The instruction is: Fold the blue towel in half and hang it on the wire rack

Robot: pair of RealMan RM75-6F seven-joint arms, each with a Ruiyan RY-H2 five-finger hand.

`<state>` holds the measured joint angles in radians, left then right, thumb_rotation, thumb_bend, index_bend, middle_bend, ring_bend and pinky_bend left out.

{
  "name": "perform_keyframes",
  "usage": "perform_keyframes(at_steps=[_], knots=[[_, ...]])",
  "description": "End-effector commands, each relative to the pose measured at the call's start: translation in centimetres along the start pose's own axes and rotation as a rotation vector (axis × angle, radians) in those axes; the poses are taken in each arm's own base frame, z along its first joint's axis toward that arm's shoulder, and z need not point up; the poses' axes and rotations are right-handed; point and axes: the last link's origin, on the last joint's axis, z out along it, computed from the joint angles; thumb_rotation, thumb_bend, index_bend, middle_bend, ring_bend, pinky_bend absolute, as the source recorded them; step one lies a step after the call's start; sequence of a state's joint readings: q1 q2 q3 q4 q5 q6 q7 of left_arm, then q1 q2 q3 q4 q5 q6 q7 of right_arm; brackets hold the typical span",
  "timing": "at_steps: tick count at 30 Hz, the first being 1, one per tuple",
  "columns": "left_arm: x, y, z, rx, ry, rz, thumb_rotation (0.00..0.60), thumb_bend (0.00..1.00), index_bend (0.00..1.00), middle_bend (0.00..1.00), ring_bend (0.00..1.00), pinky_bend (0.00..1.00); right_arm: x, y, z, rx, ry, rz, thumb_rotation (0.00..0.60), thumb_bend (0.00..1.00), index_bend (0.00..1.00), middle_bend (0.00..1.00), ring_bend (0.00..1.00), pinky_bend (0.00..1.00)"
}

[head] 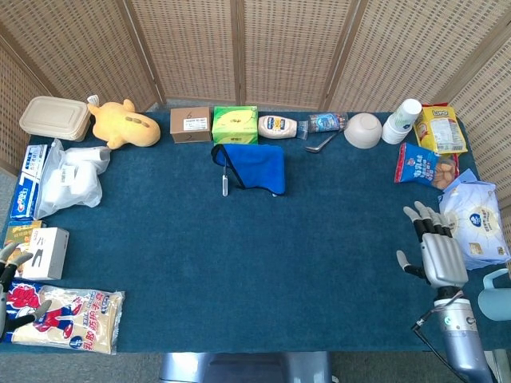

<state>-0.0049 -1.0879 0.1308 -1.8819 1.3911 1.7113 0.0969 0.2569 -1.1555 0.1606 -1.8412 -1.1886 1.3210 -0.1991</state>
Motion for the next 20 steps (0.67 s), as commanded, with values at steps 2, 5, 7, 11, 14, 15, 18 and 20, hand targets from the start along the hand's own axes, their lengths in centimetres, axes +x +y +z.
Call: perform_keyframes(at_steps=[2, 5, 7, 11, 14, 15, 18, 20], knots=[[0.31, -0.17, -0.31, 0.012, 0.015, -0.009, 0.6, 0.08, 0.21, 0.09, 0.0, 0.0, 0.1, -0.1, -0.17, 0.006, 0.008, 0.006, 0.6, 0.35, 0.08, 0.03, 0.0, 0.0], [0.45, -0.08, -0.36, 0.015, 0.018, -0.02, 0.6, 0.08, 0.21, 0.09, 0.0, 0.0, 0.12, -0.02, -0.41, 0.009, 0.013, 0.014, 0.6, 0.36, 0.08, 0.03, 0.0, 0.0], [0.5, 0.01, -0.42, 0.011, 0.017, -0.022, 0.6, 0.08, 0.21, 0.09, 0.0, 0.0, 0.09, 0.07, -0.54, 0.009, 0.012, 0.014, 0.6, 0.36, 0.08, 0.03, 0.0, 0.0], [0.61, 0.02, -0.52, 0.016, 0.017, -0.017, 0.6, 0.08, 0.21, 0.1, 0.0, 0.0, 0.01, 0.23, -0.77, 0.007, 0.01, 0.02, 0.6, 0.36, 0.08, 0.03, 0.0, 0.0], [0.54, 0.06, -0.48, 0.017, 0.014, -0.026, 0.6, 0.08, 0.21, 0.1, 0.0, 0.0, 0.01, 0.27, -0.81, 0.007, 0.014, 0.025, 0.6, 0.36, 0.08, 0.03, 0.0, 0.0], [0.47, 0.08, -0.42, 0.015, 0.01, -0.023, 0.6, 0.08, 0.21, 0.1, 0.0, 0.0, -0.04, 0.33, -0.85, 0.006, 0.013, 0.026, 0.6, 0.36, 0.08, 0.03, 0.0, 0.0], [0.32, 0.18, -0.31, 0.014, 0.003, -0.023, 0.6, 0.08, 0.21, 0.1, 0.0, 0.0, -0.18, 0.41, -0.83, 0.005, 0.011, 0.026, 0.6, 0.36, 0.08, 0.03, 0.0, 0.0], [0.24, 0.24, -0.25, 0.012, 0.002, -0.019, 0.6, 0.08, 0.21, 0.1, 0.0, 0.0, -0.28, 0.45, -0.77, 0.003, 0.008, 0.026, 0.6, 0.36, 0.08, 0.03, 0.0, 0.0]])
